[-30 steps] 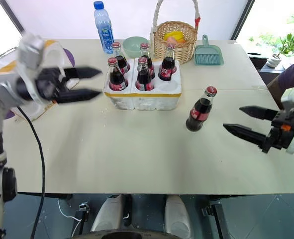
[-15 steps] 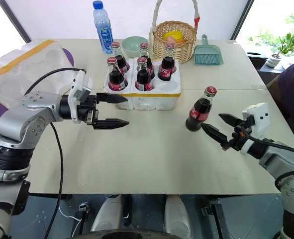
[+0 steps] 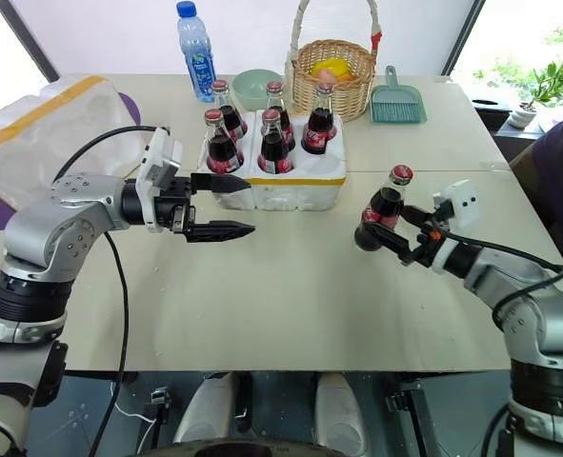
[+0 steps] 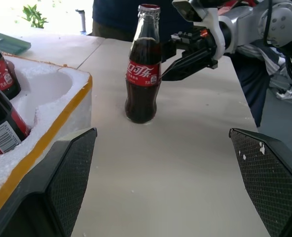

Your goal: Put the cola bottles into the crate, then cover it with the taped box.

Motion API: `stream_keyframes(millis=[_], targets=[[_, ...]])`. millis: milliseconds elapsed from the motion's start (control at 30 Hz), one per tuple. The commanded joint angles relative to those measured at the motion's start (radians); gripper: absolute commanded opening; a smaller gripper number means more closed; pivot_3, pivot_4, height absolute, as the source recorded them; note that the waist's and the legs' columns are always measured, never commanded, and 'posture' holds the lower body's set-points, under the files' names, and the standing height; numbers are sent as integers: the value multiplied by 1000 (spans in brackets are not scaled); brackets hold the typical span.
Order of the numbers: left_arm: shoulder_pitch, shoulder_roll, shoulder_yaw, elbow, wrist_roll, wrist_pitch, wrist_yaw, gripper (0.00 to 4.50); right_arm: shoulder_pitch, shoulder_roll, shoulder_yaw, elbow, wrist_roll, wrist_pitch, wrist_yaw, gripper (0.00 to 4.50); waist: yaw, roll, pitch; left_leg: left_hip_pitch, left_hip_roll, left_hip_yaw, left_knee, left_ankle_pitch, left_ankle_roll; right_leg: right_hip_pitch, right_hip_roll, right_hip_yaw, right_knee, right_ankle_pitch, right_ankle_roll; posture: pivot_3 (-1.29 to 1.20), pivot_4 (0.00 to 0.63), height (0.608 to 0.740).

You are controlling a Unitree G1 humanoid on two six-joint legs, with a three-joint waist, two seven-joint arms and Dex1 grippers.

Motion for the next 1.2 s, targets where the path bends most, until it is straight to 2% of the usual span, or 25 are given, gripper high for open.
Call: stream_keyframes(millis=[33,67,100,200,367,467,533,633,800,1033,1200], targets=[[-26,0,15,-15,-3,-11,5,4477,-55,23,3,60,-10,-26,-15,4500,0,0,0,0,0,0,0,0,0,0,0,0,0,0,0,0,150,740],[-27,-1,15,-16,-4,-10,7,4477,-61,29,2,71,-8,-23,-15,4500,0,0,0,0,0,0,0,0,0,0,0,0,0,0,0,0,150,740],[-31,-1,16,-16,-5,-8,10,4500,-60,27,10,71,-14,-30,-5,3960,1,0,0,0,0,0,0,0,0,0,0,0,0,0,1,0,150,740],[-39,2,26,-12,-10,-3,16,4500,-54,20,4,42,-7,-22,1,2902,5,0,0,-1,0,0,-1,0,0,-1,0,0,0,1,2,0,150,740],[-28,27,51,-5,-6,-10,29,4500,-85,-23,-86,-62,110,42,17,2902,4,2,2,-2,0,0,-1,0,0,-2,0,0,0,1,2,0,150,740],[-19,33,77,-5,-21,-3,45,4500,-245,-49,-161,-37,264,122,-17,2902,-6,3,2,-2,0,0,-1,0,0,-3,0,0,0,1,3,0,150,740],[-13,31,82,-1,-16,-8,53,4500,-332,-53,-158,5,282,139,-33,2902,-17,5,3,-2,0,0,-1,0,0,-3,0,0,0,1,3,0,150,740],[-7,26,80,9,-1,-25,64,4500,-502,-31,-71,126,199,107,-53,2902,-20,4,3,-1,0,0,-2,0,0,-3,1,0,0,2,3,0,150,740],[-11,23,91,22,2,-38,85,4500,-699,50,58,351,53,5,-50,2902,-19,4,3,-1,1,1,-3,0,0,-4,1,0,0,2,4,0,150,740],[-5,51,148,18,-16,-39,114,4500,-800,148,150,545,-52,-74,13,2902,-15,5,3,-14,0,1,-2,0,0,-14,0,0,1,3,4,0,150,740],[4,56,162,4,-16,-38,129,4500,-766,135,274,559,-186,-140,100,2902,-13,5,3,-19,0,1,-1,0,0,-19,0,0,2,3,5,0,150,740]])
